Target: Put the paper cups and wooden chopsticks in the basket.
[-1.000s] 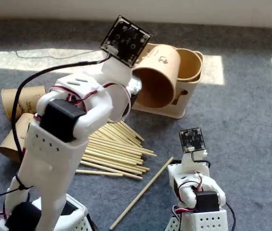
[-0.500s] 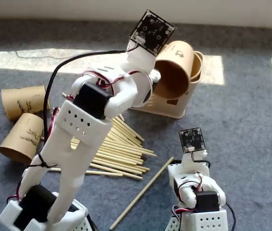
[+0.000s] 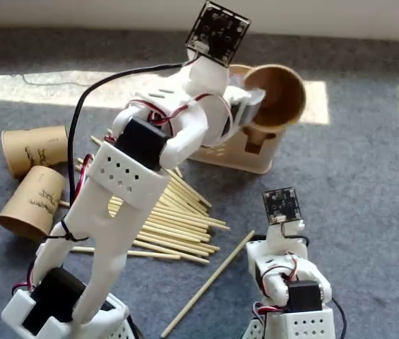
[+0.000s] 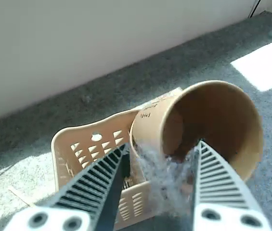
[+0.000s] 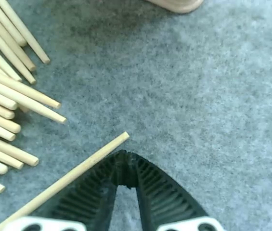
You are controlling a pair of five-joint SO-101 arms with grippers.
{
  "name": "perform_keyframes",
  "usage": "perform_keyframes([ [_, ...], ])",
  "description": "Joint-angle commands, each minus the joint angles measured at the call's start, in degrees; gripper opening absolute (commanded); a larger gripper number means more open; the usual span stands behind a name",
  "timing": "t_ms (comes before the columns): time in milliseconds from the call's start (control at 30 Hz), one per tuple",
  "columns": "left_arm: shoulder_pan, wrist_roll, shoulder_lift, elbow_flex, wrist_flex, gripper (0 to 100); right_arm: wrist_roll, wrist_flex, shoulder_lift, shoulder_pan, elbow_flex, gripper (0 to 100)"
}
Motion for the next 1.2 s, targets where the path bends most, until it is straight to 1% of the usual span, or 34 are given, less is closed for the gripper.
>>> perform_keyframes([
  [0,0.4,3.2,-0.2,-2.3,-4.3,21,-0.4,0.2,-0.4,0.7,5.6,0.5],
  [167,0.4,4.7,-0.2,-2.2,-5.4,21,-0.4,0.2,-0.4,0.7,5.6,0.5],
  [400,0.2,4.2,-0.1,-1.9,-5.3,21,-0.4,0.2,-0.4,0.7,5.6,0.5],
  [633,-3.2,4.2,-0.7,1.5,-5.0,21,-0.2,0.2,-0.4,0.7,5.6,0.5],
  [733,-5.4,3.6,-0.8,1.5,-1.0,21,-0.2,0.2,-0.4,0.7,5.6,0.5],
  [800,-6.6,1.1,-1.1,1.5,2.1,21,-0.2,0.2,-0.4,0.7,5.6,0.5],
  [933,-10.7,0.0,-5.8,2.0,9.9,21,-0.2,0.2,-0.4,0.7,5.6,0.5],
  [1033,-14.6,-0.1,-11.0,2.0,16.2,21,-0.1,0.2,-0.4,0.7,5.6,0.5],
  [1167,-21.7,0.1,-17.0,2.1,23.6,21,-0.1,0.2,-0.4,0.7,5.6,0.5],
])
